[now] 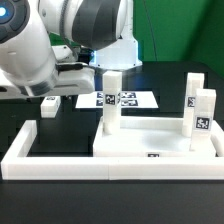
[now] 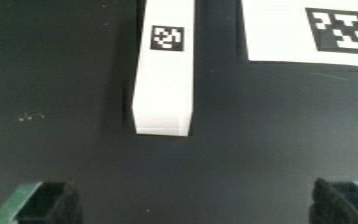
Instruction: Assemble desk
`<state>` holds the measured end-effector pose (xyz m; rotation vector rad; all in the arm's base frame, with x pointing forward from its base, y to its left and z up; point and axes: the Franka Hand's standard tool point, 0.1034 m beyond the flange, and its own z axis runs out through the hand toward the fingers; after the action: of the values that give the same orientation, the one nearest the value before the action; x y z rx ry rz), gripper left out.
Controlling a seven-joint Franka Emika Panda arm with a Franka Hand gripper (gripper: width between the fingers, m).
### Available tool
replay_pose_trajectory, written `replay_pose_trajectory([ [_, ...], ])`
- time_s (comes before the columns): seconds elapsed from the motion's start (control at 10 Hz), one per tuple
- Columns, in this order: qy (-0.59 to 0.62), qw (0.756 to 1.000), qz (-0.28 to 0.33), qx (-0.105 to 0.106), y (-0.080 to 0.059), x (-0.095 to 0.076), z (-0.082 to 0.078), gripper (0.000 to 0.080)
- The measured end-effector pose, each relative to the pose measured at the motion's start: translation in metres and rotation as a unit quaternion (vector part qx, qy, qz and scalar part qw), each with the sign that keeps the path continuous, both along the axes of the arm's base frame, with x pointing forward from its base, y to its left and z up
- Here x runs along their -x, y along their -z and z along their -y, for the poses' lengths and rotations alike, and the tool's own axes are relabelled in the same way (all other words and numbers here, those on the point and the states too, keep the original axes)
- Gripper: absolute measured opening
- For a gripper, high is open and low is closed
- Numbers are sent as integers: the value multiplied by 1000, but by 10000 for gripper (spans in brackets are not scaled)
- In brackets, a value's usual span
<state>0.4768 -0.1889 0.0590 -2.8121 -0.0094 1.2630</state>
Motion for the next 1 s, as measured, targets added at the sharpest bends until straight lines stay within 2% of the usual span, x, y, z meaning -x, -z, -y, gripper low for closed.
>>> replay_pose_trajectory([
  [0.1,21,1000,-14,14,8,11,5,649],
  [0.2,33,999,-31,17,19,26,11,649],
  [0.5,44,998,-54,13,43,60,10,649],
  [0.7,44,997,-59,11,49,68,7,649],
  [0.8,49,996,-70,8,48,74,7,649],
  [1.0,49,996,-71,9,47,75,8,649],
])
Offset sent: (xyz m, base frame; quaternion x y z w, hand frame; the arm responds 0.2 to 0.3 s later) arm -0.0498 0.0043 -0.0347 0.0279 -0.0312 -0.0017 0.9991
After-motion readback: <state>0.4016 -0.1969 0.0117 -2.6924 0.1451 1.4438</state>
